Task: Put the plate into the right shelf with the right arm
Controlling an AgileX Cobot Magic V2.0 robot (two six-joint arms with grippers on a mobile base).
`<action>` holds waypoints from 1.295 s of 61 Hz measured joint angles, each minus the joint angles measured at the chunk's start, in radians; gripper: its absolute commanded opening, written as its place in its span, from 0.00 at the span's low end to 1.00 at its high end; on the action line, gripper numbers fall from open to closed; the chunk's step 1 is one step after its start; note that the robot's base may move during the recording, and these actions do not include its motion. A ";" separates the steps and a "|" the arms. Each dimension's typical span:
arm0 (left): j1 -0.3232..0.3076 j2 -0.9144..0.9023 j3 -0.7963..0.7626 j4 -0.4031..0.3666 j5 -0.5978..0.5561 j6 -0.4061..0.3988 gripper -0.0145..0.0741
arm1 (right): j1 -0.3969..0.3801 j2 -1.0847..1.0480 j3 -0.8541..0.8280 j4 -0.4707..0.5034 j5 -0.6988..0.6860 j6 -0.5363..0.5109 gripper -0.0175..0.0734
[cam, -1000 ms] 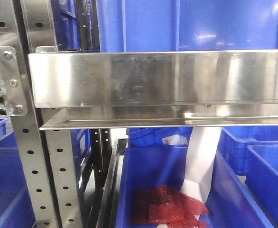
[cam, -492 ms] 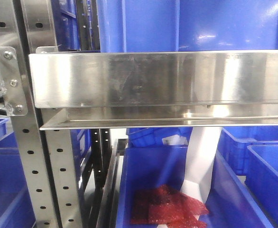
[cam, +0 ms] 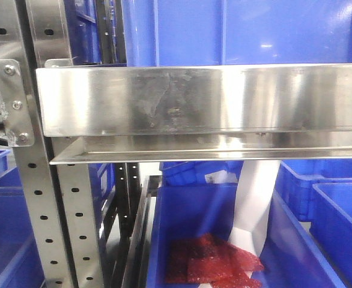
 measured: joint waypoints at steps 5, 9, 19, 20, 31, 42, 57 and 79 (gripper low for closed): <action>0.000 0.000 0.000 0.000 0.000 0.000 0.11 | 0.000 -0.074 0.068 0.000 0.000 0.000 0.25; 0.000 0.000 0.000 0.000 0.000 0.000 0.11 | 0.000 -0.117 0.113 0.000 0.007 0.000 0.25; 0.000 0.000 0.000 0.000 0.000 0.000 0.11 | 0.000 -0.164 0.192 0.000 0.030 0.000 0.25; 0.000 0.000 0.000 0.000 0.000 0.000 0.11 | 0.000 -0.164 0.200 0.000 0.032 0.000 0.25; 0.000 0.000 0.000 0.000 0.000 0.000 0.11 | 0.000 -0.165 0.223 0.000 0.040 0.000 0.25; 0.000 0.000 0.000 0.000 0.000 0.000 0.11 | 0.000 -0.165 0.223 0.000 0.053 0.000 0.25; 0.006 0.000 0.000 0.000 0.000 0.000 0.11 | -0.071 -0.175 0.295 0.035 0.001 -0.016 0.25; 0.006 0.000 0.000 0.000 0.000 0.000 0.11 | -0.381 -0.327 0.553 0.509 -0.253 -0.455 0.25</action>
